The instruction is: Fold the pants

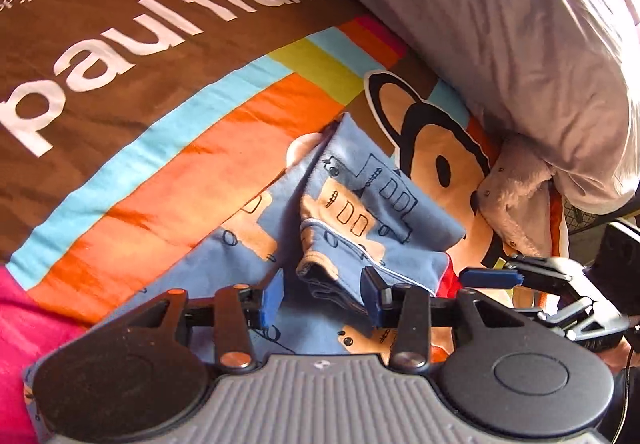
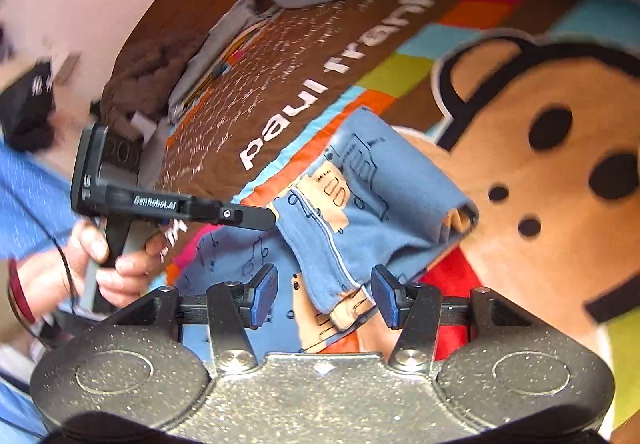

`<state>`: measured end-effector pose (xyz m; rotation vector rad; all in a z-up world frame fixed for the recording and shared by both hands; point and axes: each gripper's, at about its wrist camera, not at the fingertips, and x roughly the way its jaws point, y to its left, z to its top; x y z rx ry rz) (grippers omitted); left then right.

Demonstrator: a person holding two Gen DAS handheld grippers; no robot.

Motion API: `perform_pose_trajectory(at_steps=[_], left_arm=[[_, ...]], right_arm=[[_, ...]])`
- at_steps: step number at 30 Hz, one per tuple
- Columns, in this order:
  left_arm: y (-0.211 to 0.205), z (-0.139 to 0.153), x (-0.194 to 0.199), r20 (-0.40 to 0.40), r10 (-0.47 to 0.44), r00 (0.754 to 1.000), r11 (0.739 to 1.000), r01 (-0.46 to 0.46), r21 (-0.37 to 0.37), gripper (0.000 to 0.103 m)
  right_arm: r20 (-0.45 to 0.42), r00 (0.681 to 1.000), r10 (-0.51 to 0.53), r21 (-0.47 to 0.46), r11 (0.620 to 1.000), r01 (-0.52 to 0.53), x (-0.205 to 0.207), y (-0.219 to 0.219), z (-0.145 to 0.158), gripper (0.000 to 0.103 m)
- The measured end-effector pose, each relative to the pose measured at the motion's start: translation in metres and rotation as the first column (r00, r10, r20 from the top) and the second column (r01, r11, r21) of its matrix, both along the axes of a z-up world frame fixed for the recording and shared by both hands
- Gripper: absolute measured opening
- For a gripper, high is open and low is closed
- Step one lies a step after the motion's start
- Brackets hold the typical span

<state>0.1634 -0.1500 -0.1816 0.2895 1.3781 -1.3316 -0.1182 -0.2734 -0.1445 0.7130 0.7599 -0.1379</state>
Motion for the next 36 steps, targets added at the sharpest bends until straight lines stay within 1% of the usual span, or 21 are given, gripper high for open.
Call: perform_pose_trajectory(at_steps=[1, 2, 3, 5, 7, 10, 13, 16, 17, 19, 20, 21, 23, 24, 25, 26, 29, 32, 33, 36], left_arm=[[0.002, -0.001, 0.001, -0.002, 0.008, 1.0, 1.0, -0.008, 0.004, 0.046], [0.002, -0.002, 0.0, -0.006, 0.016, 1.0, 1.0, -0.016, 0.006, 0.046], [0.003, -0.003, 0.001, -0.016, 0.027, 1.0, 1.0, -0.027, 0.006, 0.046], [0.004, -0.006, 0.001, -0.035, 0.055, 0.998, 0.998, -0.055, 0.007, 0.046], [0.002, -0.009, 0.003, -0.068, 0.083, 0.994, 0.997, -0.083, 0.005, 0.046], [-0.002, -0.013, 0.0, -0.092, 0.089, 0.992, 0.996, -0.09, 0.002, 0.046], [-0.006, -0.016, -0.003, -0.096, 0.09, 0.991, 0.996, -0.089, 0.009, 0.047], [-0.009, -0.022, -0.002, -0.108, 0.11, 0.988, 0.994, -0.108, 0.024, 0.047], [-0.01, -0.023, -0.002, -0.11, 0.113, 0.987, 0.994, -0.111, 0.022, 0.047], [-0.013, -0.021, -0.003, -0.095, 0.107, 0.99, 0.994, -0.106, 0.016, 0.047], [-0.014, -0.019, -0.005, -0.082, 0.099, 0.992, 0.995, -0.099, 0.01, 0.045], [-0.016, -0.017, -0.006, -0.072, 0.089, 0.993, 0.996, -0.089, 0.004, 0.042], [-0.018, -0.013, -0.006, -0.059, 0.077, 0.995, 0.997, -0.078, -0.005, 0.03], [-0.019, -0.011, -0.006, -0.064, 0.075, 0.995, 0.997, -0.076, -0.011, 0.027], [-0.019, -0.01, -0.005, -0.07, 0.076, 0.995, 0.997, -0.077, -0.018, 0.024], [-0.019, -0.009, -0.004, -0.071, 0.077, 0.995, 0.997, -0.078, -0.022, 0.022], [-0.021, -0.009, -0.002, -0.066, 0.084, 0.994, 0.996, -0.085, -0.023, 0.019], [-0.021, -0.01, -0.002, -0.058, 0.083, 0.995, 0.996, -0.085, -0.025, 0.018], [-0.021, -0.01, -0.002, -0.055, 0.084, 0.995, 0.996, -0.086, -0.028, 0.018], [-0.017, -0.009, 0.0, -0.054, 0.091, 0.994, 0.995, -0.093, -0.032, 0.016]], right_arm=[[-0.01, 0.998, 0.065, -0.077, 0.995, -0.065, 0.006, 0.005, 0.004, 0.055], [-0.028, 0.991, 0.132, -0.165, 0.977, -0.135, 0.013, 0.012, 0.009, 0.055], [-0.048, 0.979, 0.197, -0.25, 0.947, -0.203, 0.02, 0.019, 0.013, 0.055], [-0.093, 0.951, 0.296, -0.383, 0.871, -0.308, 0.035, 0.035, 0.016, 0.055], [-0.154, 0.918, 0.364, -0.443, 0.805, -0.394, 0.05, 0.049, 0.01, 0.055], [-0.221, 0.885, 0.41, -0.513, 0.723, -0.463, 0.065, 0.067, -0.002, 0.055], [-0.269, 0.859, 0.436, -0.555, 0.659, -0.508, 0.072, 0.079, -0.013, 0.055], [-0.306, 0.839, 0.449, -0.59, 0.602, -0.537, 0.078, 0.089, -0.02, 0.055], [-0.32, 0.835, 0.449, -0.591, 0.594, -0.546, 0.079, 0.091, -0.023, 0.055], [-0.343, 0.833, 0.435, -0.587, 0.593, -0.551, 0.081, 0.09, -0.027, 0.054], [-0.351, 0.833, 0.428, -0.589, 0.591, -0.552, 0.08, 0.089, -0.029, 0.053], [-0.358, 0.83, 0.428, -0.587, 0.589, -0.556, 0.079, 0.087, -0.031, 0.053], [-0.367, 0.826, 0.428, -0.584, 0.585, -0.563, 0.077, 0.084, -0.033, 0.047], [-0.368, 0.824, 0.431, -0.586, 0.58, -0.566, 0.076, 0.083, -0.033, 0.047], [-0.367, 0.822, 0.436, -0.587, 0.577, -0.568, 0.076, 0.083, -0.033, 0.044], [-0.365, 0.821, 0.44, -0.587, 0.575, -0.57, 0.076, 0.083, -0.033, 0.036], [-0.35, 0.83, 0.435, -0.583, 0.592, -0.556, 0.075, 0.082, -0.03, 0.026], [-0.334, 0.843, 0.421, -0.575, 0.618, -0.536, 0.075, 0.077, -0.027, 0.019], [-0.327, 0.848, 0.417, -0.573, 0.626, -0.529, 0.075, 0.076, -0.024, 0.017], [-0.313, 0.85, 0.424, -0.574, 0.628, -0.525, 0.071, 0.078, -0.017, 0.015]])
